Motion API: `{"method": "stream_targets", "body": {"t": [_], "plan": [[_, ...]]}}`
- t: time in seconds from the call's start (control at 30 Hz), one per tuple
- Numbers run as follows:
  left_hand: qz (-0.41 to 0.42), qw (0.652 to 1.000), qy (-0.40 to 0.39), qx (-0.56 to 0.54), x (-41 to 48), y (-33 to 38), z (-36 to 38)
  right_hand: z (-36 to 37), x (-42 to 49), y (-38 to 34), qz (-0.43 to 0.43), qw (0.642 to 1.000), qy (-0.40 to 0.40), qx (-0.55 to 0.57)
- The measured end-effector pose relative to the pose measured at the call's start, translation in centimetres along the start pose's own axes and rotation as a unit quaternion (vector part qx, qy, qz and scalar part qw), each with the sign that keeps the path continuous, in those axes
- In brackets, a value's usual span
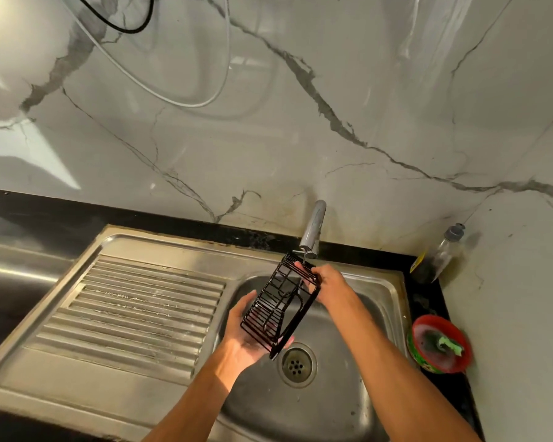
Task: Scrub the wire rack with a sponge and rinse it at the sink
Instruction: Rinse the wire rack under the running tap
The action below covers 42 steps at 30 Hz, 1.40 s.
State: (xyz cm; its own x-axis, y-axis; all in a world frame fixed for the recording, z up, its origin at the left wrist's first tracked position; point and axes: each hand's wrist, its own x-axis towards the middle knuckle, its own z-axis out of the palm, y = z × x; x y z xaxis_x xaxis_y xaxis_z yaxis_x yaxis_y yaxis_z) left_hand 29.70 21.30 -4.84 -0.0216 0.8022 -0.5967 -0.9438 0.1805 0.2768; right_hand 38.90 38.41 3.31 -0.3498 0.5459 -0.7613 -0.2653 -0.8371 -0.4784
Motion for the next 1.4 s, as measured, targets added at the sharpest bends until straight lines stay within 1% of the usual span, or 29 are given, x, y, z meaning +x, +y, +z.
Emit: {"method": "stream_targets", "body": {"t": [0.13,0.2,0.27,0.3,0.33,0.4,0.47,0.53,0.67,0.77,0.83,0.93,1.0,1.1,1.23,1.33,1.4], "plan": [[0.028,0.999,-0.002,0.019,-0.6,0.8,0.5,0.3,0.6,-0.4,-0.018,0.999,0.012,0.035],[0.022,0.999,-0.012,0.04,-1.1,1.8,1.1,0.3,0.5,-0.7,-0.019,0.999,0.003,0.037],[-0.003,0.998,0.002,0.066,-1.3,2.8,1.5,0.3,0.0,-0.4,-0.008,1.0,-0.01,-0.002],[-0.015,0.997,0.017,0.078,-1.3,3.3,1.6,0.1,-0.1,-0.1,-0.004,0.999,-0.011,-0.05],[-0.02,0.995,0.04,0.089,-1.4,3.7,1.6,-0.2,0.0,0.3,-0.004,0.995,-0.007,-0.097],[-0.017,0.99,0.09,0.106,-1.3,4.1,1.5,-0.9,0.2,0.7,-0.019,0.987,0.001,-0.158],[-0.014,0.985,0.114,0.126,-1.6,4.4,1.8,-1.3,0.3,0.8,-0.057,0.983,-0.003,-0.173],[-0.02,0.98,0.131,0.15,-1.6,4.7,2.2,-1.6,0.0,0.9,-0.094,0.979,-0.034,-0.177],[-0.022,0.97,0.161,0.18,-1.9,5.0,3.0,-2.2,-0.1,1.3,-0.134,0.969,-0.076,-0.191],[-0.009,0.953,0.175,0.249,-2.4,4.8,2.3,-2.8,-0.1,1.2,-0.105,0.973,-0.117,-0.169],[-0.009,0.931,0.181,0.316,-2.8,4.7,1.9,-3.1,-0.1,1.0,-0.063,0.981,-0.127,-0.134],[0.019,0.886,0.193,0.422,-3.1,4.5,2.0,-3.6,0.2,1.2,-0.034,0.981,-0.111,-0.153],[0.023,0.868,0.199,0.454,-3.0,4.5,2.0,-3.5,0.4,1.3,-0.029,0.979,-0.101,-0.176],[0.031,0.88,0.197,0.432,-2.7,4.8,2.0,-3.2,0.6,1.2,-0.017,0.98,-0.123,-0.159],[0.045,0.887,0.193,0.417,-2.4,5.5,2.5,-2.7,0.6,0.6,-0.047,0.976,-0.145,-0.155],[0.068,0.885,0.199,0.416,-2.6,5.7,2.7,-2.5,0.6,0.3,-0.079,0.958,-0.152,-0.23],[0.073,0.885,0.204,0.413,-2.7,5.9,2.6,-2.6,0.9,0.2,-0.081,0.95,-0.148,-0.264]]}}
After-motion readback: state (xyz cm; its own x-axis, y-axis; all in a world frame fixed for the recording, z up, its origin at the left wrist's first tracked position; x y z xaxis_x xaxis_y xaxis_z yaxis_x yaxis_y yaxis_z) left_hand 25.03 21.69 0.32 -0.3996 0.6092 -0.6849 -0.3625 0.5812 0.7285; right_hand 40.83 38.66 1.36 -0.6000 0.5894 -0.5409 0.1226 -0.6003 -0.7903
